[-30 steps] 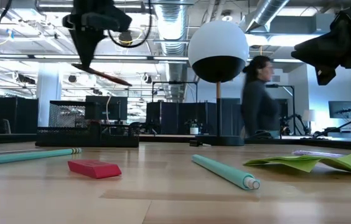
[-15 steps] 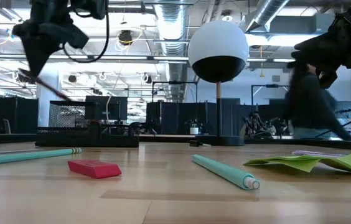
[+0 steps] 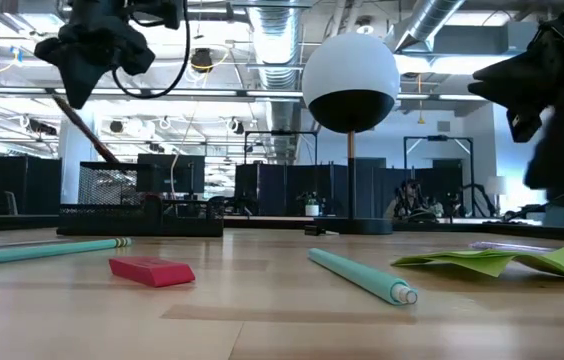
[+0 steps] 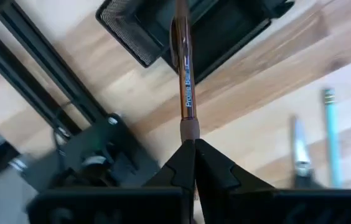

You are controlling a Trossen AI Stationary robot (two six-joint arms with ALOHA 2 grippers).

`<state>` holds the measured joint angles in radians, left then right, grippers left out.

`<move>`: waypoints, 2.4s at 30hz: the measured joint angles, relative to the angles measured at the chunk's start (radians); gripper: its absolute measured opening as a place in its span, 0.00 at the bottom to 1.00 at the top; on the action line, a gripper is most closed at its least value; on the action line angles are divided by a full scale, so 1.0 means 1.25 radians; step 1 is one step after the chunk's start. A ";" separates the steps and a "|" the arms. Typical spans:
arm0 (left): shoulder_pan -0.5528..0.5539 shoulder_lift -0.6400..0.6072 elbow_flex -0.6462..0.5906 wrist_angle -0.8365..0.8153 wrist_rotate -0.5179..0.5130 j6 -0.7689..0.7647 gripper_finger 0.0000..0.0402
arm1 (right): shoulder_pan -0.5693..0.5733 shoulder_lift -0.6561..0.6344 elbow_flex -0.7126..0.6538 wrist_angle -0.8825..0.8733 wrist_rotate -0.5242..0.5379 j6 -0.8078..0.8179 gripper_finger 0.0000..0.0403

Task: Pick and place office supplies into organizer
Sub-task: Put the brown pen into the black desk organizer, then put the purple pen into the black desk organizer

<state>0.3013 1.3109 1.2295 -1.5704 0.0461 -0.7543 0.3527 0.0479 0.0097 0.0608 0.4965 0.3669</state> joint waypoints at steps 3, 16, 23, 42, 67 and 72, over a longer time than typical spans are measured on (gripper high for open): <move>0.066 0.000 0.004 0.000 0.058 0.023 0.00 | 0.000 0.000 0.000 0.000 0.001 0.000 0.20; 0.128 0.000 0.004 0.035 -0.070 0.126 0.00 | 0.000 0.000 0.000 0.000 0.002 -0.007 0.20; -0.091 0.000 0.004 0.095 -0.244 -0.020 0.00 | 0.000 0.000 0.000 0.000 0.000 -0.007 0.20; -0.821 0.000 -0.379 0.752 -0.597 -0.653 0.00 | 0.000 0.000 0.000 0.000 -0.021 0.016 0.20; -0.844 0.000 -0.445 1.051 -0.774 -0.337 0.00 | 0.072 0.211 -0.001 0.332 -0.118 -0.123 0.20; -0.804 0.000 -0.445 1.092 -0.796 -0.281 0.00 | 0.045 0.361 0.085 0.390 -0.102 -0.172 0.20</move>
<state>-0.7038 1.3113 0.6732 -0.2053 -0.9490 -1.1057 0.4093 0.4992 0.1162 0.5485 0.3695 0.1517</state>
